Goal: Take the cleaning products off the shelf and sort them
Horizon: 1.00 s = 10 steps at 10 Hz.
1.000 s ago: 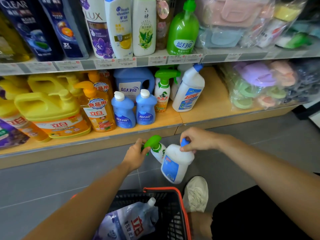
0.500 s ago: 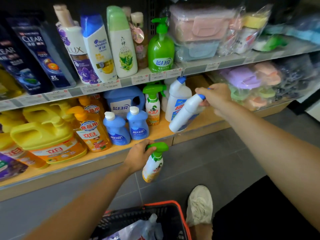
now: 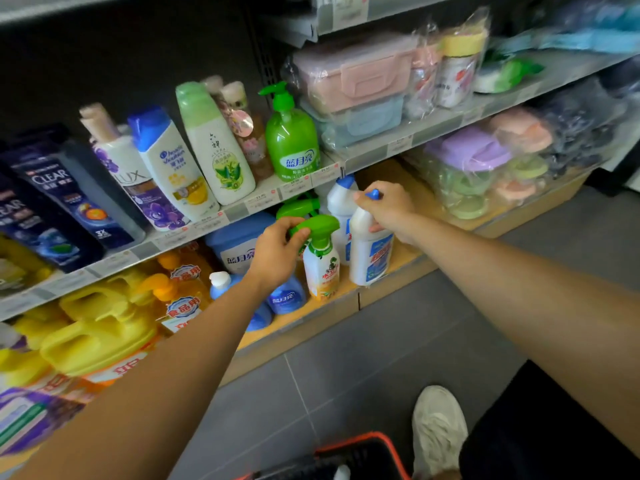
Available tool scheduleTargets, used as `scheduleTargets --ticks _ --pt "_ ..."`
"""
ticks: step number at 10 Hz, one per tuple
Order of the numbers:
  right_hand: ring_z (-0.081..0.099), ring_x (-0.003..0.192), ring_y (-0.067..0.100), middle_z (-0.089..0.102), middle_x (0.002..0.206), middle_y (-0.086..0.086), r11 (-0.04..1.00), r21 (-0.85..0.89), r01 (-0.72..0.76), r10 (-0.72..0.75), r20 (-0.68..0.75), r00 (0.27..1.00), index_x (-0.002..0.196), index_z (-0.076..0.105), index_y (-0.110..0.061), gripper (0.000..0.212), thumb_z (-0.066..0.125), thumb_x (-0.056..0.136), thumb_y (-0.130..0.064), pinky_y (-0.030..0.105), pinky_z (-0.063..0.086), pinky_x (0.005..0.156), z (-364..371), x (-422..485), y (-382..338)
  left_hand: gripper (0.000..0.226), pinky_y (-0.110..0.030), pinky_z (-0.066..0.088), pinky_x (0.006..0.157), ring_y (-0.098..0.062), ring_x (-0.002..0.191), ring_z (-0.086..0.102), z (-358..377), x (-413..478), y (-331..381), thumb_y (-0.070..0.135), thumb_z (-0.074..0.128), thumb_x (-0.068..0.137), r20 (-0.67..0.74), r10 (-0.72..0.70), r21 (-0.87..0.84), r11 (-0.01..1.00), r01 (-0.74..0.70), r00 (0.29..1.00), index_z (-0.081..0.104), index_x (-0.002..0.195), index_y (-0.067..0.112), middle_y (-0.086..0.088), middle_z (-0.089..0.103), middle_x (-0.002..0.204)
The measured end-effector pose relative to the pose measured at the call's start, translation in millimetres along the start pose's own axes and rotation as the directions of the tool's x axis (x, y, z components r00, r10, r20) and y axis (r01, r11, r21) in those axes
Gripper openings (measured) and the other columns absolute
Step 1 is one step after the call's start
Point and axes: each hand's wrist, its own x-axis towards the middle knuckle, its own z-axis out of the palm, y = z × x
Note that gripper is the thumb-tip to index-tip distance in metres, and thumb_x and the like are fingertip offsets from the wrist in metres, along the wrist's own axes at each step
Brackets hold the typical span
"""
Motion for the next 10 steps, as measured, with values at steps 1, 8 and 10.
scheduleTargets --ticks 1,8,10 --pt "0.063 0.078 0.02 0.064 0.092 0.008 1.0 0.01 0.012 -0.012 0.011 1.0 0.097 0.065 -0.01 0.032 0.07 0.09 -0.041 0.032 0.06 0.054 0 3 3 0.028 -0.046 0.052 0.091 -0.032 0.101 0.065 10 9 -9 0.019 0.057 0.103 0.02 -0.066 0.083 0.995 0.064 0.998 0.06 0.126 0.004 -0.019 0.07 0.11" --pt "0.062 0.113 0.031 0.064 0.125 0.01 0.996 -0.07 -0.058 0.062 0.064 0.996 0.133 0.052 -0.016 0.055 0.075 0.083 -0.014 0.047 0.052 0.096 2 -61 -13 0.023 -0.041 0.056 0.089 -0.021 0.096 0.071 -88 -67 -9 0.028 0.068 0.096 -0.009 -0.058 0.316 0.947 0.058 0.998 0.074 0.115 0.016 -0.004 0.076 0.104" --pt "0.059 0.106 0.026 0.059 0.131 0.01 0.978 -0.208 0.014 0.029 0.204 0.979 0.14 0.053 -0.011 0.059 0.075 0.086 -0.021 0.038 0.051 0.083 16 -110 -52 0.024 -0.041 0.056 0.091 -0.02 0.098 0.07 -155 -132 -10 0.023 0.066 0.097 -0.132 -0.166 0.279 0.94 0.197 0.977 0.074 0.119 0.016 -0.003 0.075 0.107"
